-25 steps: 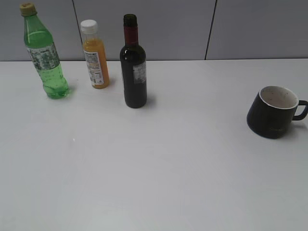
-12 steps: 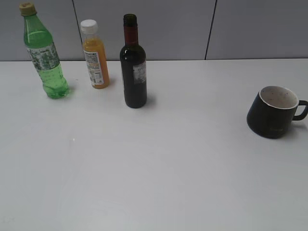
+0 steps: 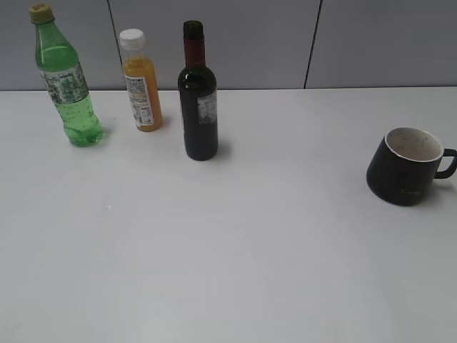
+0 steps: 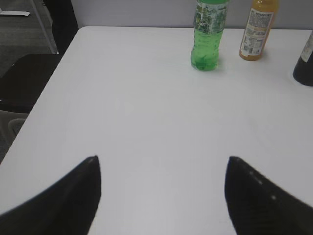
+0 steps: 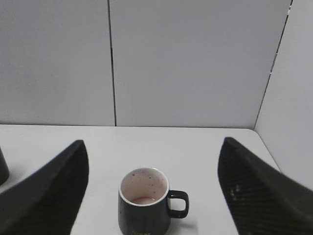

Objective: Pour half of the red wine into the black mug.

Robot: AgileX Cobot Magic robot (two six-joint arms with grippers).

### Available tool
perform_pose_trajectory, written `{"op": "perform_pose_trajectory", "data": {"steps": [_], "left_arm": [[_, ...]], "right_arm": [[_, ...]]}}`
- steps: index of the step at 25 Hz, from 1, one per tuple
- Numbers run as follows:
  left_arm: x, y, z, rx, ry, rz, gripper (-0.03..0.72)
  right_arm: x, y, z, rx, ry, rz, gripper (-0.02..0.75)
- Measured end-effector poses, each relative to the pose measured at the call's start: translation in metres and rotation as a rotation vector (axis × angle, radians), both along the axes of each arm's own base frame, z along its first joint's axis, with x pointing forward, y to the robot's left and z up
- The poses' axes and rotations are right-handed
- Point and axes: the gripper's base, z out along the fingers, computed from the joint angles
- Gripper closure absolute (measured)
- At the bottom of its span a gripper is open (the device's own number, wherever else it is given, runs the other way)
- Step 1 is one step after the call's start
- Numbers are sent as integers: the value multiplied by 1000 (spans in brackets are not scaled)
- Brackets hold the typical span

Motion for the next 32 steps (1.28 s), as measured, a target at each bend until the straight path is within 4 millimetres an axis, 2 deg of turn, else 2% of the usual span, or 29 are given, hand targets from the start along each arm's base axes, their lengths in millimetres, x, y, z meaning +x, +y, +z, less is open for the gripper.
{"op": "perform_pose_trajectory", "data": {"steps": [8, 14, 18, 25, 32], "left_arm": [[0, 0, 0, 0, 0, 0, 99], [0, 0, 0, 0, 0, 0, 99], [0, 0, 0, 0, 0, 0, 99], [0, 0, 0, 0, 0, 0, 99], [0, 0, 0, 0, 0, 0, 99]], "right_arm": [[40, 8, -4, -47, -9, 45, 111], [75, 23, -20, -63, 28, 96, 111], [95, 32, -37, -85, 29, 103, 111], [104, 40, -83, -63, 34, 129, 111], [103, 38, -104, -69, 26, 120, 111]]}}
